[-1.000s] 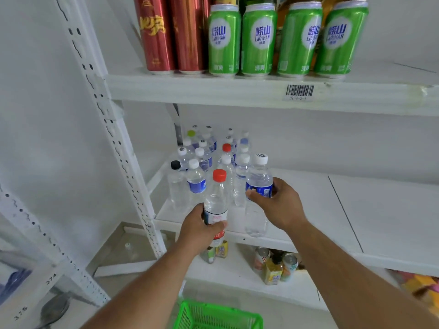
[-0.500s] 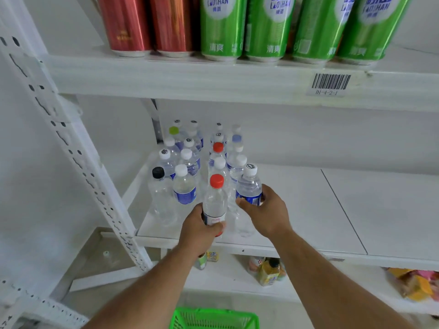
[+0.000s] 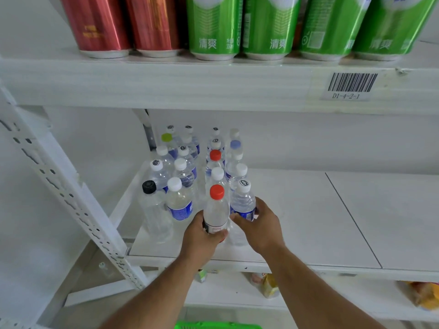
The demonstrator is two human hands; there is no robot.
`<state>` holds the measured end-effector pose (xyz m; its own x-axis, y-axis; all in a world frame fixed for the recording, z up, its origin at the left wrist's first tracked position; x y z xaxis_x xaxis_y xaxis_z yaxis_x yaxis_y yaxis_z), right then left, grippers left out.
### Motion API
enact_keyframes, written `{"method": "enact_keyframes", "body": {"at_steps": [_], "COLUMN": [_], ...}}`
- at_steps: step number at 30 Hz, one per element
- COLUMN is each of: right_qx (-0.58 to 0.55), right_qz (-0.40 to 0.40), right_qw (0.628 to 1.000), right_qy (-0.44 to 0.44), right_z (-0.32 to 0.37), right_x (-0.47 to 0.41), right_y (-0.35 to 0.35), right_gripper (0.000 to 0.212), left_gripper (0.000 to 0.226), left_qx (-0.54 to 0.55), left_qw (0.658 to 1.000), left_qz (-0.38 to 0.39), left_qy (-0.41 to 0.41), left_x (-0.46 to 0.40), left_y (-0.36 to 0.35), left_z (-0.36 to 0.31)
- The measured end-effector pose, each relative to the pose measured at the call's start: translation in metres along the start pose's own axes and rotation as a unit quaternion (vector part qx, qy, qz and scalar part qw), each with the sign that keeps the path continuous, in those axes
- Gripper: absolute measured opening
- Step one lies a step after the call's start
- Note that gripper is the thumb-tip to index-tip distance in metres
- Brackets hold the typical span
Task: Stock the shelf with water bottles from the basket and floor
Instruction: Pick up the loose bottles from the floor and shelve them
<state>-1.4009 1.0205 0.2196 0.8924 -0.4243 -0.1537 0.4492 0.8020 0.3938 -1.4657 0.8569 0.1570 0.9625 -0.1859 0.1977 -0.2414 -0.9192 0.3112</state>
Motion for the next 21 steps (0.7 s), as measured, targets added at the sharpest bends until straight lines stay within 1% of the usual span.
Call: {"method": "enact_keyframes", "body": {"at_steps": [2, 5, 7, 10, 13, 16, 21], "right_qx": [-0.005, -0.005, -0.005, 0.013, 0.056, 0.088, 0.116], "right_qz": [0.0, -0.011, -0.008, 0.019, 0.05, 0.049, 0.048], "right_qw": [1.0, 1.0, 1.0, 0.998, 0.993, 0.99, 0.987], "right_qy": [0.004, -0.002, -0.019, -0.06, -0.086, -0.096, -0.099], "right_z": [-0.001, -0.006, -0.014, -0.029, -0.047, -0.053, -0.05], "right_x": [-0.001, 0.001, 0.004, 0.012, 0.016, 0.014, 0.011], "right_y": [-0.004, -0.006, -0.007, -0.011, -0.015, -0.016, -0.016], "right_gripper": [0.056, 0.051, 0.051, 0.062, 0.056, 0.051, 0.053], "left_gripper": [0.062, 0.062, 0.062, 0.064, 0.065, 0.061, 0.061], "left_qx": [0.005, 0.007, 0.005, -0.015, -0.041, -0.068, -0.079], "left_qw": [1.0, 1.0, 1.0, 1.0, 0.999, 0.998, 0.997], "left_qz": [0.002, 0.01, 0.015, 0.016, 0.0, -0.015, -0.008], "left_qy": [-0.001, -0.003, -0.004, -0.008, -0.01, -0.011, -0.003], "left_x": [-0.003, -0.005, -0.005, -0.002, 0.0, 0.0, -0.005], "left_y": [-0.001, -0.001, -0.001, 0.0, 0.001, 0.001, 0.0], "left_z": [0.001, 0.001, 0.001, 0.0, 0.002, 0.003, 0.003]}}
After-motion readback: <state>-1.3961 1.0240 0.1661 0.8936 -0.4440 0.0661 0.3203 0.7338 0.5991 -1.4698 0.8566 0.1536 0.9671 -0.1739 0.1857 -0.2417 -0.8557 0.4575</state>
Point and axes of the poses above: each hand's wrist, its own x-axis away from the middle knuckle, its own y-axis out of the back of the hand, z = x × y, the point moved 5 cm from there along -x, towards the middle knuckle, and after that the axes turned 6 degrees about y, right-handed, at the moved point
